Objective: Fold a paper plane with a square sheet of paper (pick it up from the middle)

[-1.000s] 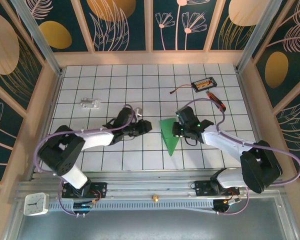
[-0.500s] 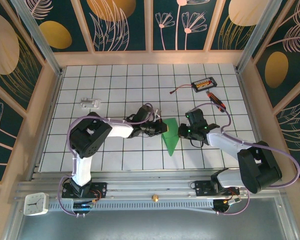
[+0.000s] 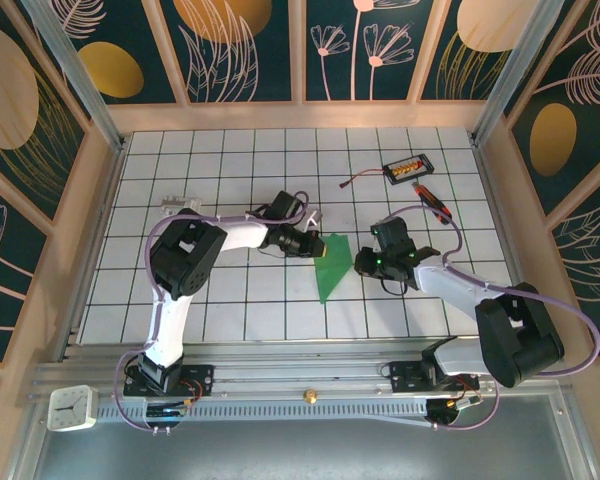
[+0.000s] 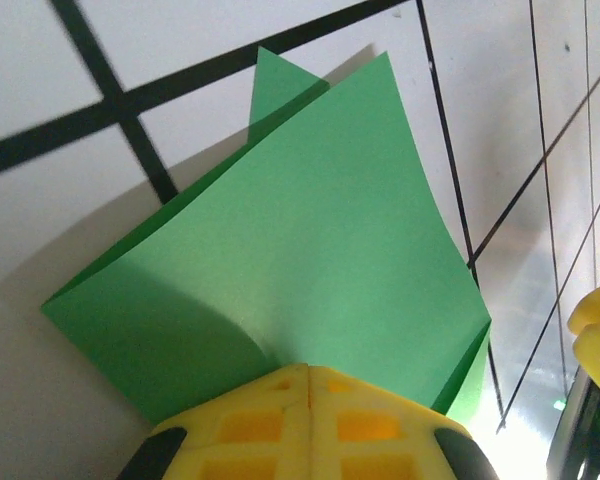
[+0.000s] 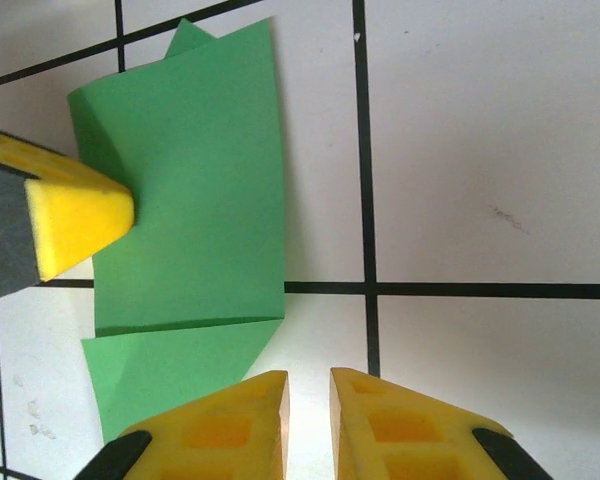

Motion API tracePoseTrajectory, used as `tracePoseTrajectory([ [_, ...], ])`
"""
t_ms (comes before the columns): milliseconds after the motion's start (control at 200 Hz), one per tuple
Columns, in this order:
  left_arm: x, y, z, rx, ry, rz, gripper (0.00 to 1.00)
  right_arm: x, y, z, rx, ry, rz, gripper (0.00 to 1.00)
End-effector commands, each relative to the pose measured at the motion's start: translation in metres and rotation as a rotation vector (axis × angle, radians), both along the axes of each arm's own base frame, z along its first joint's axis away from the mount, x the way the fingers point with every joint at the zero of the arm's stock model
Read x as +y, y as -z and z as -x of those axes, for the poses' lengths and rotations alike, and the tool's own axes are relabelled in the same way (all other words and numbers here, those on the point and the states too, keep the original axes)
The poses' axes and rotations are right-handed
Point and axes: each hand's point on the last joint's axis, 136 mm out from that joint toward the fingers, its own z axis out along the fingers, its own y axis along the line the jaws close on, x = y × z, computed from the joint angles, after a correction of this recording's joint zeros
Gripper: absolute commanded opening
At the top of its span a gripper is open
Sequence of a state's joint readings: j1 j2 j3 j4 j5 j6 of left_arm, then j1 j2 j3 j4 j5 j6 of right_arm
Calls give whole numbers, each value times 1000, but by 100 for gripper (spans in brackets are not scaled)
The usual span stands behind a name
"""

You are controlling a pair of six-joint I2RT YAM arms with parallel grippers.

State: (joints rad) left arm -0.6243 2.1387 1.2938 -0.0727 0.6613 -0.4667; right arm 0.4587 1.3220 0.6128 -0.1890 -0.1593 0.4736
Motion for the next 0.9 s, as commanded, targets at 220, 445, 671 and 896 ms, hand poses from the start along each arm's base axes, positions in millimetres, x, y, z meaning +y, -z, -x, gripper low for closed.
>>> tracePoseTrajectory([
  [220, 13, 32, 12, -26, 243, -100, 0, 23, -10, -10, 3, 13, -174, 30],
  [445, 14, 30, 12, -30, 226, -94, 0, 25, 14, 3, 79, 34, -233, 41],
  [671, 15, 33, 11, -26, 212, -103, 0, 35, 23, 11, 110, 22, -314, 43],
  [896, 14, 30, 10, -33, 203, -102, 0, 41, 25, 4, 98, 15, -349, 35],
])
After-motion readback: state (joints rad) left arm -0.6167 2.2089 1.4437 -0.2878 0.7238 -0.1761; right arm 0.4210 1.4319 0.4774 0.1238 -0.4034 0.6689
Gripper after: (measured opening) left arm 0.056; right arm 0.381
